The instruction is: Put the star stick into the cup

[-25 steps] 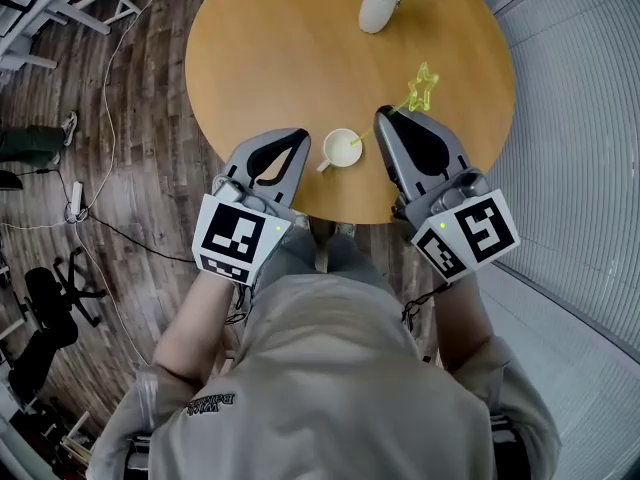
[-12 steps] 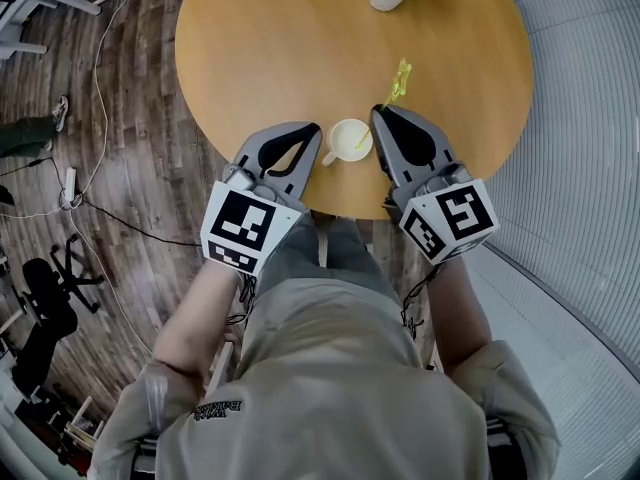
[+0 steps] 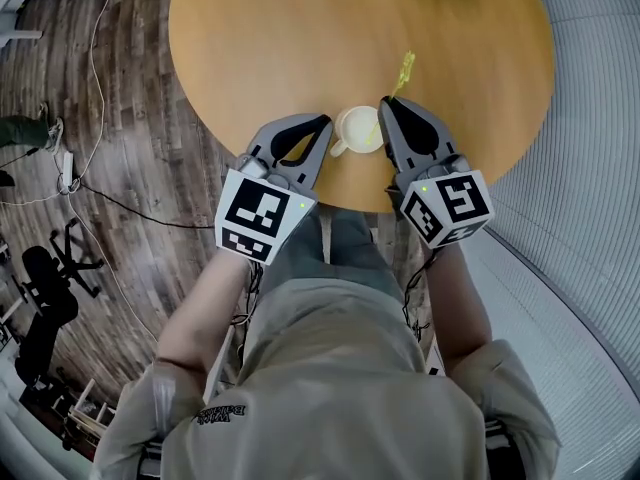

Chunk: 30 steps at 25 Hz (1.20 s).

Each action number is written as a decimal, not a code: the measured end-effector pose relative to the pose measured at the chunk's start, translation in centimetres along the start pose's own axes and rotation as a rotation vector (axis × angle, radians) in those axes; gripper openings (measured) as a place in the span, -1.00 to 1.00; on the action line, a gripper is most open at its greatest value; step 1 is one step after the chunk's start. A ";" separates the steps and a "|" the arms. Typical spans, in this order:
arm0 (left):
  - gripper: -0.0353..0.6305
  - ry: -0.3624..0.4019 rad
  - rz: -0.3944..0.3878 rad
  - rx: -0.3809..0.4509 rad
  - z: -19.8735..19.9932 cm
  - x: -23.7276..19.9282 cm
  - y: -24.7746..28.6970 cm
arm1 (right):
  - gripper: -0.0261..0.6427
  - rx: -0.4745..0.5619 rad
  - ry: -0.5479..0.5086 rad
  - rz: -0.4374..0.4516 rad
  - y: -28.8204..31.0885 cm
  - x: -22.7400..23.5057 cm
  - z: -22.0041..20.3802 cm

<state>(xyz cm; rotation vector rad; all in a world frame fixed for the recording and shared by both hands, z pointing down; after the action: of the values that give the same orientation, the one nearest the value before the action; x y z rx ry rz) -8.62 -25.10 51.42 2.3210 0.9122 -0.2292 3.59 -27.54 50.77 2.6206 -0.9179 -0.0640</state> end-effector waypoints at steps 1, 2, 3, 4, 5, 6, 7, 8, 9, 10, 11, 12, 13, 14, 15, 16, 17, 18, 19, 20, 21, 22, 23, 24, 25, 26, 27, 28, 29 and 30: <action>-0.82 -0.002 0.001 -0.006 -0.2 -0.2 0.1 | -0.83 -0.005 0.000 -0.001 0.3 0.1 -0.3; -0.82 -0.004 0.001 -0.012 -0.5 -0.4 0.3 | -0.83 -0.009 0.001 -0.001 0.5 0.1 -0.7; -0.82 -0.006 0.002 -0.019 -0.9 -0.6 0.5 | -0.83 -0.013 0.003 -0.002 0.7 0.2 -1.2; -0.82 -0.007 0.001 -0.025 -1.3 -0.7 0.7 | -0.83 -0.015 0.006 -0.004 0.8 0.2 -1.8; -0.82 -0.008 -0.001 -0.030 -1.8 -0.8 1.0 | -0.83 -0.017 0.010 -0.007 1.0 0.2 -2.4; -0.82 -0.009 -0.003 -0.035 -2.1 -0.8 1.2 | -0.83 -0.019 0.014 -0.011 1.1 0.3 -3.0; -0.82 -0.009 -0.006 -0.038 -2.4 -0.9 1.4 | -0.83 -0.023 0.017 -0.015 1.2 0.3 -3.5; -0.82 -0.011 -0.009 -0.040 -2.6 -0.9 1.5 | -0.83 -0.028 0.019 -0.018 1.2 0.3 -3.9; -0.82 -0.012 -0.012 -0.041 -2.7 -0.9 1.7 | -0.83 -0.034 0.018 -0.020 1.3 0.3 -4.3; -0.82 -0.014 -0.014 -0.043 -2.9 -0.9 1.8 | -0.83 -0.041 0.016 -0.020 1.4 0.2 -4.6; -0.82 -0.016 -0.016 -0.046 -3.0 -0.9 1.9 | -0.83 -0.049 0.012 -0.021 1.5 0.1 -4.9; -0.82 -0.019 -0.017 -0.049 -3.2 -1.0 2.0 | -0.83 -0.059 0.008 -0.021 1.6 0.1 -5.3; -0.82 -0.022 -0.018 -0.053 -3.3 -1.0 2.1 | -0.83 -0.070 0.008 -0.021 1.7 0.1 -5.5; -0.82 -0.025 -0.020 -0.056 -3.4 -1.0 2.2 | -0.83 -0.079 0.010 -0.020 1.7 0.1 -5.7; -0.82 -0.028 -0.022 -0.058 -3.4 -0.9 2.2 | -0.83 -0.087 0.014 -0.020 1.7 0.2 -5.7; -0.82 -0.028 -0.023 -0.060 -3.4 -0.9 2.2 | -0.83 -0.094 0.013 -0.021 1.7 0.2 -5.7; -0.82 -0.027 -0.025 -0.062 -3.4 -0.8 2.2 | -0.83 -0.102 0.006 -0.024 1.7 0.3 -5.8; -0.82 -0.026 -0.026 -0.065 -3.5 -0.7 2.2 | -0.83 -0.111 -0.005 -0.029 1.6 0.4 -5.8; -0.82 -0.025 -0.026 -0.067 -3.4 -0.6 2.2 | -0.82 -0.121 -0.016 -0.033 1.5 0.4 -5.7; -0.82 -0.025 -0.027 -0.067 -3.3 -0.4 2.1 | -0.82 -0.129 -0.023 -0.038 1.4 0.5 -5.6; -0.82 -0.026 -0.027 -0.066 -3.2 -0.3 2.1 | -0.82 -0.137 -0.028 -0.042 1.3 0.7 -5.5; -0.82 -0.027 -0.027 -0.064 -3.1 -0.1 2.1 | -0.82 -0.144 -0.034 -0.047 1.2 0.8 -5.4; -0.82 -0.027 -0.027 -0.062 -3.0 0.0 2.2 | -0.82 -0.150 -0.040 -0.051 1.0 1.0 -5.5; -0.82 -0.026 -0.026 -0.059 -3.1 0.0 2.2 | -0.82 -0.153 -0.043 -0.052 0.9 1.0 -5.6; -0.82 -0.024 -0.025 -0.058 -3.2 0.1 2.2 | -0.82 -0.154 -0.043 -0.051 0.8 1.0 -5.8; -0.82 -0.023 -0.023 -0.057 -3.3 0.1 2.2 | -0.82 -0.155 -0.042 -0.051 0.7 1.0 -6.0; -0.82 -0.021 -0.020 -0.054 -3.4 0.1 2.1 | -0.82 -0.156 -0.044 -0.052 0.5 0.9 -6.1; -0.82 -0.018 -0.016 -0.049 -3.3 0.2 1.9 | -0.82 -0.160 -0.050 -0.054 0.4 0.8 -6.1; -0.82 -0.015 -0.012 -0.040 -3.1 0.3 1.6 | -0.82 -0.165 -0.060 -0.057 0.2 0.7 -6.0; -0.82 -0.011 -0.007 -0.027 -2.8 0.4 1.3 | -0.82 -0.167 -0.070 -0.058 0.1 0.6 -5.9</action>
<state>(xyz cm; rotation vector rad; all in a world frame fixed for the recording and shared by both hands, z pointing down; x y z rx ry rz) -7.64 -23.86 54.14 2.2902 0.9133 -0.2310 4.94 -26.05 56.29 2.5031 -0.8214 -0.2388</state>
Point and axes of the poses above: the fingertips, and each gripper's own axes: y forward along the fingers, x to its right, z out of its top, the point moved 4 cm from there along -y, backward along the fingers, and after that the axes turned 13 degrees about -y, right-handed, at the moved point
